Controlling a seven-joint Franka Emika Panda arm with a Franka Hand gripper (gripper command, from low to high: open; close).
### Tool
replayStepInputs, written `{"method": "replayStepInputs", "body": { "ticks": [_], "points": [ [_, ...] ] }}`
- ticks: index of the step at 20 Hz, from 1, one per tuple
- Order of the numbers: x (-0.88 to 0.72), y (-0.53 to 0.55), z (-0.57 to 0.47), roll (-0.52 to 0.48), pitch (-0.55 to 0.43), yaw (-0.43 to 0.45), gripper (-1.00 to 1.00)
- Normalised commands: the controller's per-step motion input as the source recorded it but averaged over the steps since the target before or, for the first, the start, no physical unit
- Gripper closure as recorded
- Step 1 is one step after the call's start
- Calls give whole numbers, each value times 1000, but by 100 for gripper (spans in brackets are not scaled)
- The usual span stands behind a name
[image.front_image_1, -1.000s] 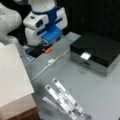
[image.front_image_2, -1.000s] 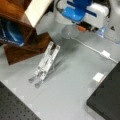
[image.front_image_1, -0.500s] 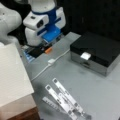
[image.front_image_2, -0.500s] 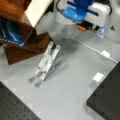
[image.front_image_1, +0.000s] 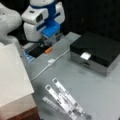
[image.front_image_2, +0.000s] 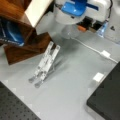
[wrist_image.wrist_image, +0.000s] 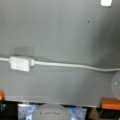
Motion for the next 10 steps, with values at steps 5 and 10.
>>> {"method": "replayStepInputs", "body": {
  "ticks": [5, 10],
  "points": [
    [429, -50, 328, -507, 402, -45, -100],
    [444, 25, 324, -513, 500, -148, -100]
  ]
}}
